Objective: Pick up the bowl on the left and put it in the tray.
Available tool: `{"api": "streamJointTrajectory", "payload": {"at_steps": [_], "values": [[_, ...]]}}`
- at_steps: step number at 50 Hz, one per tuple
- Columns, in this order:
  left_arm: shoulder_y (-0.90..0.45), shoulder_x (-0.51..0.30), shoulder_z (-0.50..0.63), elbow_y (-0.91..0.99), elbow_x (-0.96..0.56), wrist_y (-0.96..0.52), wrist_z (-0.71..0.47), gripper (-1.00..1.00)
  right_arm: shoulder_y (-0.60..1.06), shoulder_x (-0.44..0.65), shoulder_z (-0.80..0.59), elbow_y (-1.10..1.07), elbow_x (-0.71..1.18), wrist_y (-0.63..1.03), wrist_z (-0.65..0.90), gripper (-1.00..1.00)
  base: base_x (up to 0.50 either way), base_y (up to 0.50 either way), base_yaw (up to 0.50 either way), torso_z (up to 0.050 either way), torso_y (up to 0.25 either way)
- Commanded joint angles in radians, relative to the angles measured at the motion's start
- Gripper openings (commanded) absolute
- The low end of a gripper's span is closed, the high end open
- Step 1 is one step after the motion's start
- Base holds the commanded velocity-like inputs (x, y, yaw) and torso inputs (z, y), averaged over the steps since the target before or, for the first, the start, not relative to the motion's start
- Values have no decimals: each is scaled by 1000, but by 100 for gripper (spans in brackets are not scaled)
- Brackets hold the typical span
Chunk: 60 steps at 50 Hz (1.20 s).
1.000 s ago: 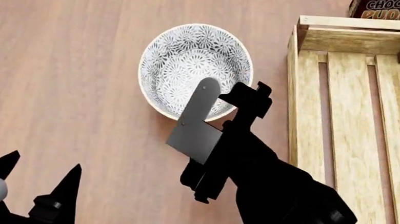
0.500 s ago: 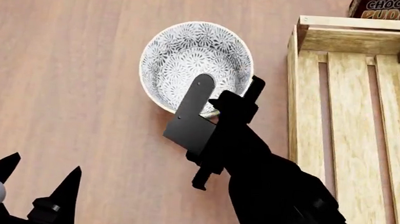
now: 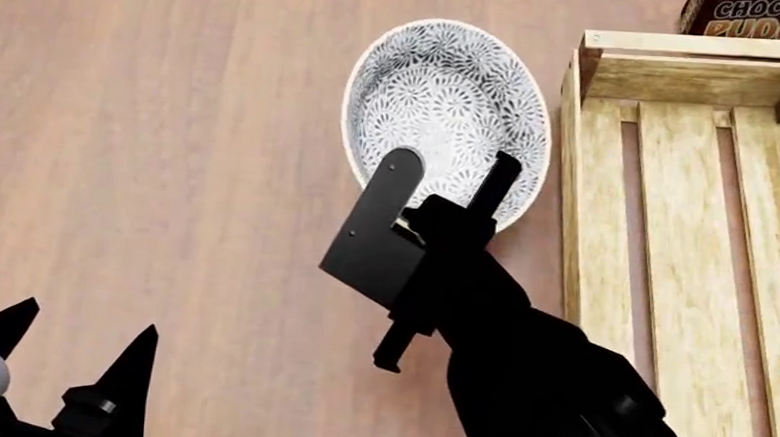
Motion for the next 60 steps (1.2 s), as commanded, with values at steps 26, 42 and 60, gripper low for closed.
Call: {"api": "streamJointTrajectory", "payload": {"at_steps": [26, 42, 60], "values": [[8, -10, 0, 9, -10, 10, -22, 100, 134, 348, 159, -714, 75, 438, -89, -100, 0, 0, 0, 0, 0], [-1, -6, 18, -5, -9, 9, -31, 100, 54, 511, 194, -689, 71, 411, -58, -100, 0, 0, 0, 0, 0], [-3, -10, 27, -5, -12, 8, -43, 100, -105, 589, 219, -629, 101, 338, 28, -100, 0, 0, 0, 0, 0]]}}
